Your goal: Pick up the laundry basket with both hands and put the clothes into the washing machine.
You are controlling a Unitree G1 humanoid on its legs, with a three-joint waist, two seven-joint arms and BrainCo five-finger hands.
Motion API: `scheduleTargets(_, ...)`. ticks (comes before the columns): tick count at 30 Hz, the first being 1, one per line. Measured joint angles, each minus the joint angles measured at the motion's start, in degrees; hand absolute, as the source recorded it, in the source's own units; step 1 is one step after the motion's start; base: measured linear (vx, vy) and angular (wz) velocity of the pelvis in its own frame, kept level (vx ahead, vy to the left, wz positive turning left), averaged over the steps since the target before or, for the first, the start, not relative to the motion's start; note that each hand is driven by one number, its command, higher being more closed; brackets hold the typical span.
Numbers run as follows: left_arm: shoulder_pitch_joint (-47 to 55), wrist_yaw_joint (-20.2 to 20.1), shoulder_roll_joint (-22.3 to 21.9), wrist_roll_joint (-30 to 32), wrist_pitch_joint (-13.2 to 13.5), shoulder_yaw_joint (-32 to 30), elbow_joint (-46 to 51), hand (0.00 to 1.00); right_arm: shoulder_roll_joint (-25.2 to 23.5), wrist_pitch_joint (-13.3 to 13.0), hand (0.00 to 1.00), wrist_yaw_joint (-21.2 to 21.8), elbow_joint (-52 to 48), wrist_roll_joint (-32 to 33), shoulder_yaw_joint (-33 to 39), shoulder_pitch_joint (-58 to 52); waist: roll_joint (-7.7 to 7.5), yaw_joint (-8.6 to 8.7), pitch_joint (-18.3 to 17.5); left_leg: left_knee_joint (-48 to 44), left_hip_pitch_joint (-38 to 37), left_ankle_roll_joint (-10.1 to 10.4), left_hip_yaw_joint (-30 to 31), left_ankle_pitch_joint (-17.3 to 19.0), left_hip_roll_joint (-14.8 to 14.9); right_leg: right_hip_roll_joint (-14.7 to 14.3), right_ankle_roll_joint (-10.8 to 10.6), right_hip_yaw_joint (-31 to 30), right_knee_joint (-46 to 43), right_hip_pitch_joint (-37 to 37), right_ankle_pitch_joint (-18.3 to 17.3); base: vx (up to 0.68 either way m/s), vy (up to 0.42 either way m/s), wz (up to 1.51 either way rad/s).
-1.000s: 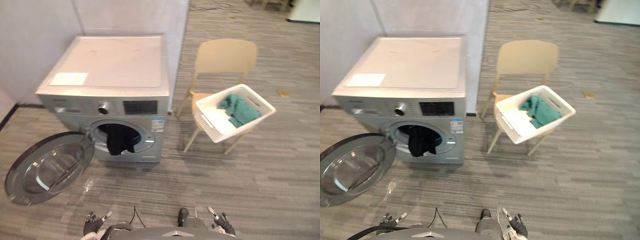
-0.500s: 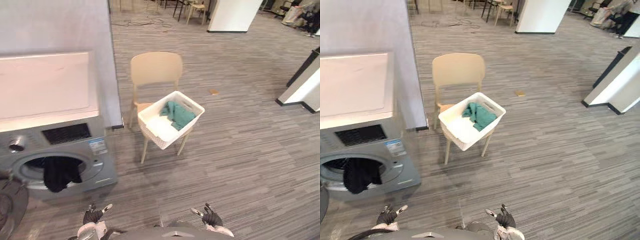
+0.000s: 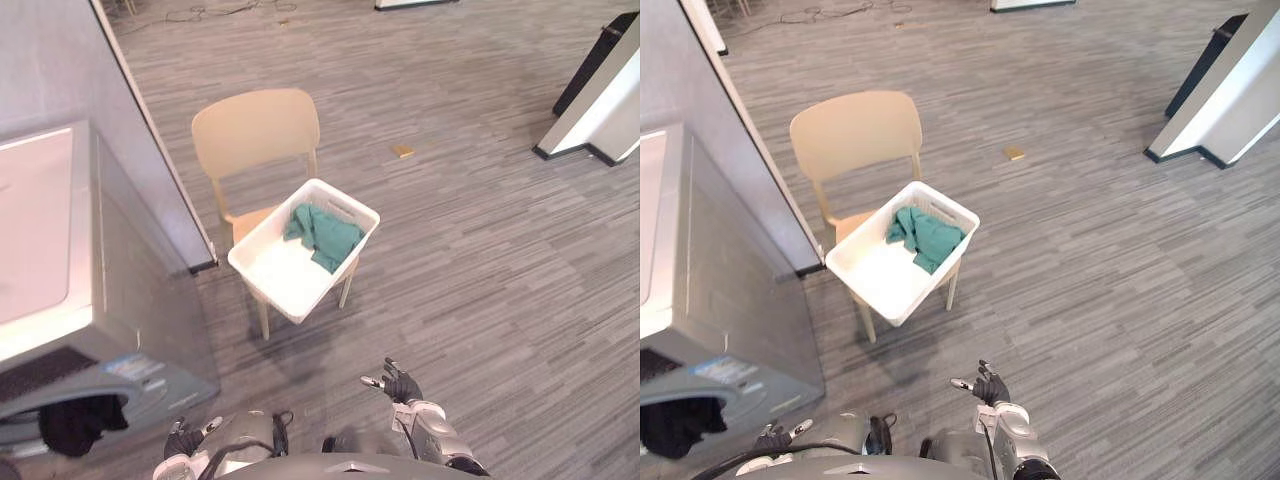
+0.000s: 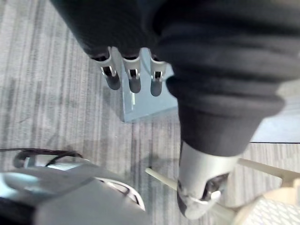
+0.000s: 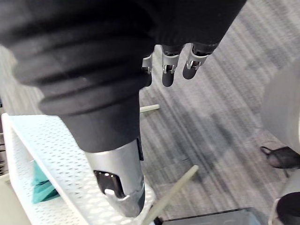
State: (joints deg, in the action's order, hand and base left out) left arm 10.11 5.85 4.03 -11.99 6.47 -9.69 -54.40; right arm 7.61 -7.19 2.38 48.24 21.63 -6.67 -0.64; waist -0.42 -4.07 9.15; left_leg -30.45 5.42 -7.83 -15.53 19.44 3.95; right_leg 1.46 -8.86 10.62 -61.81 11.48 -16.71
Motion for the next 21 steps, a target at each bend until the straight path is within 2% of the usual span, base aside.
scheduleTargets(2, -0.51, -0.02, -0.06, 0.70, 0.07, 0.37, 2.08, 0.00, 0.07, -0.09, 0.00, -0.01, -4.95, -0.43, 0.12, -1.59, 0.32, 0.81, -0.25, 2.98, -2.88, 0.62, 3.10, -0.36, -0.13, 3.84, 2.87, 0.80, 1.10, 1.76, -1.24, 0.42, -0.165, 0.78)
scheduleTargets(4, -1.95, -0.02, -0.08, 0.94, 0.34, 0.48, 2.91, 0.00, 0.11, -0.30, 0.00, -0.03, -10.78, -0.59, 1.09, -2.60, -0.48, 1.11, -1.03, 5.65, -4.11, 1.92, 6.83, -1.11, 0.24, 6.14, 4.36, -3.74, 11.40, 4.16, -2.15, 0.31, -0.246, 0.79)
scheduleTargets(5, -2.46, 0.00, -0.09, 0.96, 0.34, 0.79, 3.01, 0.00, 0.14, -0.51, 0.00, -0.10, -12.21, -0.56, 1.73, -2.65, -0.49, 1.18, -1.11, 6.10, -4.08, 2.25, 7.99, -1.30, 0.51, 6.36, 4.33, -6.03, 15.51, 4.75, -2.06, 0.25, -0.326, 0.72)
scheduleTargets(6, -3.24, 0.05, -0.23, 1.09, 0.41, 0.94, 3.28, 0.00, 0.13, -1.00, 0.00, -0.53, -14.55, -0.52, 3.11, -2.66, -0.44, 1.43, -1.10, 6.77, -4.14, 3.38, 9.98, -1.56, 1.15, 6.37, 3.91, -12.09, 24.08, 5.07, -1.27, 0.29, -0.438, 0.90)
scheduleTargets(7, -3.90, 0.16, -0.49, 1.15, 0.44, 1.06, 3.29, 0.00, 0.17, -1.36, 0.00, -1.30, -17.48, -0.52, 4.35, -2.74, -0.46, 1.83, -1.14, 7.21, -4.34, 5.61, 12.69, -1.22, 1.99, 6.27, 2.61, -19.45, 32.81, 5.01, 1.20, 0.23, -0.413, 0.90)
scheduleTargets(8, -3.96, 0.28, -0.42, 1.16, 0.48, 1.09, 3.31, 0.00, 0.11, -1.44, 0.00, -1.73, -18.81, -0.52, 4.80, -2.75, -0.55, 1.96, -1.21, 7.49, -4.44, 7.08, 13.71, -0.71, 2.59, 6.45, 2.27, -22.27, 36.38, 4.82, 2.86, 0.23, -0.483, 0.90)
scheduleTargets(9, -3.57, 0.91, 0.32, 1.65, 0.63, 1.08, 3.32, 0.00, -0.29, -1.81, 0.00, -2.54, -21.56, -0.53, 5.18, -3.22, -1.82, 1.99, -2.03, 7.12, -4.45, 10.17, 15.92, 0.54, 2.95, 7.59, 1.60, -25.52, 42.51, 3.86, 6.67, 0.19, -0.431, 0.67)
scheduleTargets(10, -3.40, 1.24, 0.82, 2.00, 0.67, 1.02, 3.14, 0.00, -0.45, -2.07, 0.00, -2.81, -22.90, -0.53, 5.27, -3.71, -2.78, 1.91, -2.56, 6.82, -4.41, 11.84, 17.28, 1.31, 3.07, 8.05, -2.49, -24.52, 43.04, 3.36, 11.43, 0.22, -0.545, 0.96)
scheduleTargets(11, -3.21, 1.71, -0.32, 2.37, 0.64, 1.05, 2.01, 0.00, 0.61, -2.48, 0.00, -3.32, -25.02, -0.65, 5.75, -4.54, 0.52, 2.09, -2.93, 7.06, -4.86, 13.38, 21.36, 2.15, 5.92, 5.92, -2.72, -20.92, 40.54, 2.32, 11.43, 0.22, -0.495, 0.84)
scheduleTargets(12, -1.93, 1.58, -2.55, 3.28, 0.95, 0.92, 2.03, 0.00, 2.32, -2.73, 0.00, -4.27, -27.90, -0.81, 6.49, -5.74, 2.68, 1.48, -4.32, 9.29, -5.11, 14.06, 24.39, 1.28, 8.11, 3.93, -1.40, -18.41, 39.26, 2.52, 10.17, 0.21, -0.447, 0.76)
scheduleTargets(13, -1.48, 1.59, -3.17, 3.38, 0.99, 0.67, 1.87, 0.00, 2.70, -2.74, 0.00, -4.34, -29.11, -0.94, 7.07, -5.76, 3.31, 1.16, -4.71, 10.49, -5.35, 15.12, 25.20, -0.22, 8.78, 3.60, -1.01, -17.34, 37.78, 2.84, 9.64, 0.19, -0.410, 0.70)
scheduleTargets(14, -0.90, 1.60, -3.52, 3.36, 1.03, 0.34, 1.41, 0.00, 3.26, -2.83, 0.00, -4.39, -31.39, -1.36, 8.16, -5.70, 3.50, 1.14, -4.96, 12.31, -5.36, 17.57, 27.43, -3.64, 9.46, 3.27, 0.13, -15.11, 35.36, 2.81, 7.50, 0.19, -0.480, 0.87)
scheduleTargets(16, 0.14, 1.72, -3.77, 3.21, 1.10, -2.41, 1.32, 0.00, 3.57, -3.51, 0.00, -4.38, -35.07, -1.86, 8.82, -5.66, 3.35, 1.05, -5.72, 13.83, -3.32, 18.29, 30.87, -7.78, 10.93, 3.00, 1.99, -10.18, 34.93, 2.45, 6.09, 0.16, -0.459, 1.12)
scheduleTargets(17, 0.24, 1.89, -3.68, 3.20, 1.24, -4.88, 1.15, 0.00, 3.71, -4.04, 0.00, -4.38, -37.54, -1.87, 9.26, -5.64, 2.58, 1.09, -5.97, 14.27, -0.82, 17.67, 31.40, -10.92, 11.56, 3.18, 3.10, -6.85, 35.51, 2.17, 5.66, 0.11, -0.306, 1.45)
scheduleTargets(18, 0.45, 2.29, -3.53, 3.11, 1.28, -7.20, 0.73, 0.00, 3.98, -4.24, 0.00, -4.38, -39.41, -3.49, 10.34, -5.32, 2.14, 1.10, -6.22, 15.28, 1.11, 16.22, 30.70, -14.57, 12.23, 3.67, 4.11, -2.81, 37.13, 1.02, 5.99, 0.10, -0.290, 1.56)
scheduleTargets(19, 0.53, 2.49, -3.39, 3.10, 1.26, -7.91, 0.74, 0.00, 4.03, -4.30, 0.00, -4.40, -40.19, -4.47, 10.76, -5.23, 1.82, 1.12, -6.02, 15.73, 2.10, 15.74, 29.38, -16.43, 12.40, 4.07, 4.49, -0.57, 38.05, 0.03, 6.21, 0.08, -0.266, 1.67)
scheduleTargets(20, 0.72, 2.61, -3.11, 3.15, 1.24, -8.36, 0.75, 0.00, 4.37, -4.67, 0.00, -4.91, -40.96, -6.96, 12.63, -4.82, 0.09, 0.96, -4.98, 15.56, 4.17, 14.94, 25.16, -18.75, 12.42, 4.76, 5.17, 3.35, 40.06, -2.25, 6.65, 0.02, -0.191, 1.60)
scheduleTargets(21, 0.91, 2.56, -2.88, 3.24, 0.99, -8.12, 0.79, 0.00, 5.01, -4.93, 0.00, -5.93, -40.89, -9.21, 13.80, -3.63, -0.32, 0.61, -4.76, 15.44, 5.85, 14.58, 20.09, -18.43, 12.05, 5.40, 5.59, 6.96, 42.36, -4.16, 7.33, -0.01, -0.140, 1.50)
